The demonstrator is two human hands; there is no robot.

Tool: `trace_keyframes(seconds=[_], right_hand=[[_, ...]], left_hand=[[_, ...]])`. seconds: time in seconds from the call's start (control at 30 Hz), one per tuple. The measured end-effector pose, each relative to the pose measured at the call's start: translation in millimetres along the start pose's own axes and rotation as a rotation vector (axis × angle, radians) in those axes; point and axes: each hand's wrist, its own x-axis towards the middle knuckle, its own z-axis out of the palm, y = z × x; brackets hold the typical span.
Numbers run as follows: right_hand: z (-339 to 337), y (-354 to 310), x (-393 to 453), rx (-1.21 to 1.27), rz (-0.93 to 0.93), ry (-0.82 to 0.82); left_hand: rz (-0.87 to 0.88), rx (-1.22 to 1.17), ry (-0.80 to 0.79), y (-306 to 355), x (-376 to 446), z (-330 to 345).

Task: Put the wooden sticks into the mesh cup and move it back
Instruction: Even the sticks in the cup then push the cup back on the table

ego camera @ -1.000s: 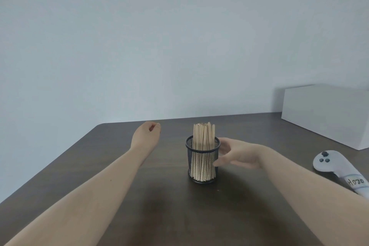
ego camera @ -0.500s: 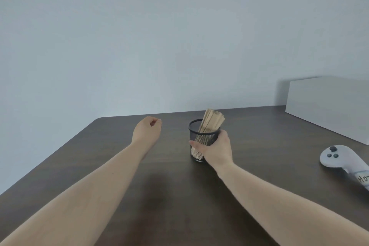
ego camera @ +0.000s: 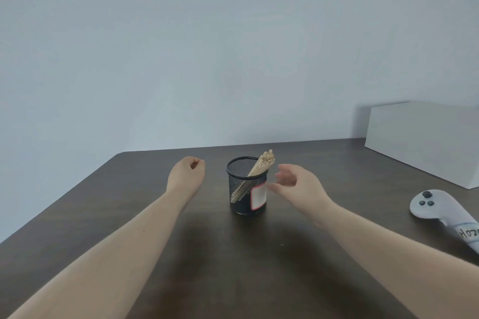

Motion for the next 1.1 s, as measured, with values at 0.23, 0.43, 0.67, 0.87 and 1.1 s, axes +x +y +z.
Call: trace_keyframes(seconds=[0.23,0.43,0.67,0.87,1.1], right_hand=[[-9.2,4.6,47.4,0.068,-0.095,-0.577],[8.3,8.1,55.3,0.28,-0.047,-0.841],[34.2,15.7,56.4,0.275,-0.027,-0.614],[51.5,18.3,63.1,0.106,0.05,-0.122],[65.1,31.6,85.6,0.159,-0.064,0.004]], left_hand=[[0.015,0.031,-0.005,-3.6,3.5,1.2],[0.002,0.043,0.001,-15.7,15.8,0.9],[-0.003,0.055,0.005,-30.3,26.7,14.1],[-0.012,0.057,-0.011,-32.0,34.1,32.6],[0.0,0.064,-0.031,-35.4,47.4,55.1]])
